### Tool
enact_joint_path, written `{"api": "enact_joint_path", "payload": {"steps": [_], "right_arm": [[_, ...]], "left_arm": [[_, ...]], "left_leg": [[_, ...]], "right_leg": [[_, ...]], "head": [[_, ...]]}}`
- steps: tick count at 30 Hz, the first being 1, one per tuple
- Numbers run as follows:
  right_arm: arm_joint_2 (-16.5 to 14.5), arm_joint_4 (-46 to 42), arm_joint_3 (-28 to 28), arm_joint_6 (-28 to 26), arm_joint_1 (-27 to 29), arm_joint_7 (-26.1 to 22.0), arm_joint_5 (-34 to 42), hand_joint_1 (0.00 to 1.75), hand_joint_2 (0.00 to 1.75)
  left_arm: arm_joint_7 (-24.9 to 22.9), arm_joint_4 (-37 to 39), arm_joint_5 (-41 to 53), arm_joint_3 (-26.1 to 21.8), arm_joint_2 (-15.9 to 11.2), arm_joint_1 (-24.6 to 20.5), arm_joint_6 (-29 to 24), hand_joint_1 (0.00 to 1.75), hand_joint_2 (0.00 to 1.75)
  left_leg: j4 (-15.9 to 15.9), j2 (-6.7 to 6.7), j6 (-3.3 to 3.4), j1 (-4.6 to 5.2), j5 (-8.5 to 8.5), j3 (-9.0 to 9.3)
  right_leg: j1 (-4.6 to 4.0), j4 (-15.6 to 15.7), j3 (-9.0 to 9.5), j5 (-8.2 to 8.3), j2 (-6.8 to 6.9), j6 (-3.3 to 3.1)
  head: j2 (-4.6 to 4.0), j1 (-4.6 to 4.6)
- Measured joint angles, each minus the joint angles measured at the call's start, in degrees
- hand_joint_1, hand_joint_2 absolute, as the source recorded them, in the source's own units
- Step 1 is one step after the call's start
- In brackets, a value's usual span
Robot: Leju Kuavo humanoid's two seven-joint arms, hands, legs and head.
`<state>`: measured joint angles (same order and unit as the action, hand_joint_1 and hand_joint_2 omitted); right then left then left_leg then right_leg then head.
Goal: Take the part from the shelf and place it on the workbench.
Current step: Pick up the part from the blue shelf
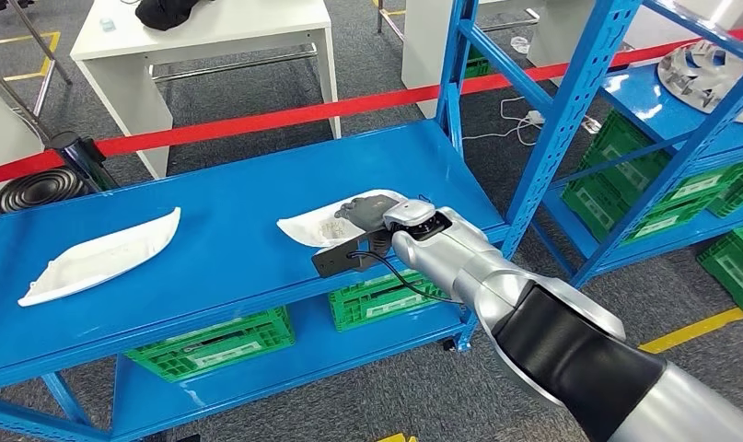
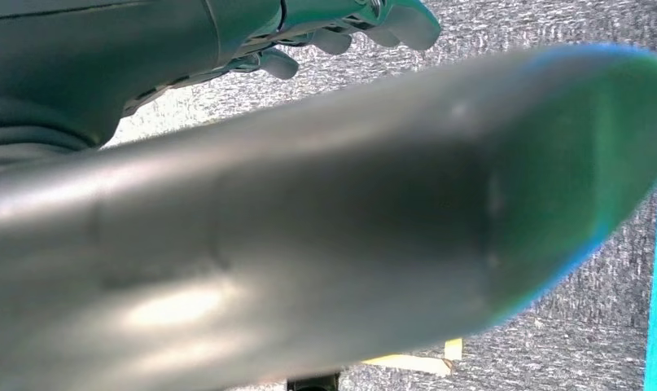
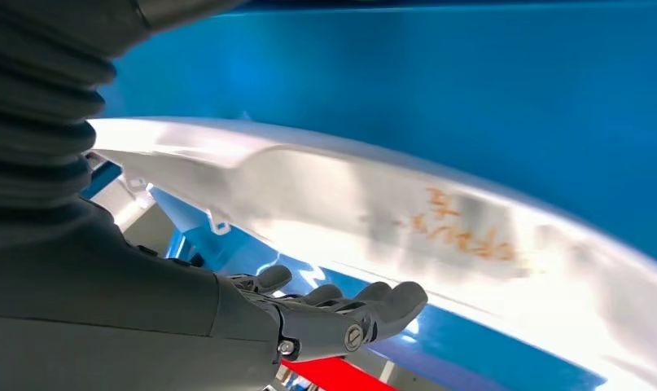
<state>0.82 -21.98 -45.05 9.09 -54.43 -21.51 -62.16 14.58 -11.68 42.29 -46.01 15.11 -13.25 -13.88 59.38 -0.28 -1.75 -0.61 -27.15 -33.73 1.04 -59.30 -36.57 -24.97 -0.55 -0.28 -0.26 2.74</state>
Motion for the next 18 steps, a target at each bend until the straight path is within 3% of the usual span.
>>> {"api": "enact_joint_path", "payload": {"steps": [4, 6, 8, 9, 10, 11, 13, 15, 18], "right_arm": [[0.33, 0.49, -0.15, 0.0, 0.04, 0.1, -0.05, 0.0, 1.75], [0.5, 0.65, -0.15, 0.0, 0.07, 0.1, -0.05, 0.0, 1.75], [0.58, 0.86, -0.16, 0.01, 0.31, 0.09, -0.05, 0.0, 1.75], [0.64, 0.99, -0.17, 0.02, 0.48, 0.1, -0.05, 0.0, 1.75], [0.69, 1.11, -0.17, 0.02, 0.6, 0.1, -0.05, 0.0, 1.75], [0.74, 1.19, -0.17, 0.02, 0.64, 0.11, -0.05, 0.0, 1.75], [0.82, 1.27, -0.17, 0.02, 0.47, 0.18, -0.05, 0.0, 1.75], [0.87, 1.27, -0.17, 0.02, 0.3, 0.42, -0.04, 0.0, 1.75], [1.2, 1.37, -0.19, -0.07, 0.33, 0.8, -0.01, 0.0, 1.75]], "left_arm": [[0.0, -0.01, -0.02, 0.0, -0.02, 0.05, 0.04, 0.0, 0.0], [0.0, -0.02, -0.02, 0.0, -0.01, 0.03, 0.04, 0.0, 0.0], [0.0, -0.01, -0.02, 0.0, -0.01, 0.1, 0.05, 0.0, 0.0], [0.0, 0.0, -0.02, 0.0, -0.01, 0.14, 0.06, 0.0, 0.0], [0.0, 0.0, -0.02, 0.0, -0.01, 0.17, 0.07, 0.0, 0.0], [0.0, 0.0, -0.02, 0.0, -0.01, 0.17, 0.07, 0.0, 0.0], [0.0, 0.0, -0.02, 0.0, 0.03, 0.14, 0.07, 0.0, 0.0], [-0.01, 0.0, -0.02, 0.0, 0.06, 0.09, 0.08, 0.0, 0.0], [-0.02, -0.01, -0.02, 0.0, 0.06, 0.07, 0.13, 0.0, 0.0]], "left_leg": [[-0.66, -0.08, 1.61, 0.08, 0.53, 0.11], [-0.9, -0.02, 2.31, -0.01, 0.81, 0.11], [-0.82, 0.0, 2.63, 0.17, 0.8, -0.02], [-0.74, -0.01, 2.72, 0.28, 0.77, -0.07], [-0.63, -0.05, 2.79, 0.4, 0.72, -0.08], [-0.53, -0.08, 2.84, 0.5, 0.66, -0.07], [-0.33, -0.09, 2.78, 0.78, 0.46, -0.04], [-0.22, -0.05, 2.42, 0.98, 0.29, -0.13], [-0.37, -0.02, 1.59, 0.93, 0.18, -0.21]], "right_leg": [[0.17, -0.32, -0.29, -0.23, 0.11, 1.49], [0.19, -5.24, -2.62, -3.05, 0.26, 1.89], [0.07, -13.2, -6.37, -6.48, 0.3, 2.04], [0.01, -15.7, -7.59, -7.08, 0.3, 1.99], [-0.07, -15.82, -7.66, -6.5, 0.3, 1.81], [-0.18, -13.78, -6.67, -5.07, 0.3, 1.53], [-0.6, -5.72, -2.56, -1.64, 0.34, 0.67], [-1.05, -0.51, 0.04, -0.32, 0.46, 0.06], [-1.09, 0.44, 0.44, -0.26, 0.52, -0.4]], "head": [[0.0, 0.03], [0.0, 0.09], [0.0, 0.1], [0.0, 0.1], [0.0, 0.1], [0.0, 0.1], [0.0, 0.08], [0.0, 0.05], [0.0, 0.08]]}}
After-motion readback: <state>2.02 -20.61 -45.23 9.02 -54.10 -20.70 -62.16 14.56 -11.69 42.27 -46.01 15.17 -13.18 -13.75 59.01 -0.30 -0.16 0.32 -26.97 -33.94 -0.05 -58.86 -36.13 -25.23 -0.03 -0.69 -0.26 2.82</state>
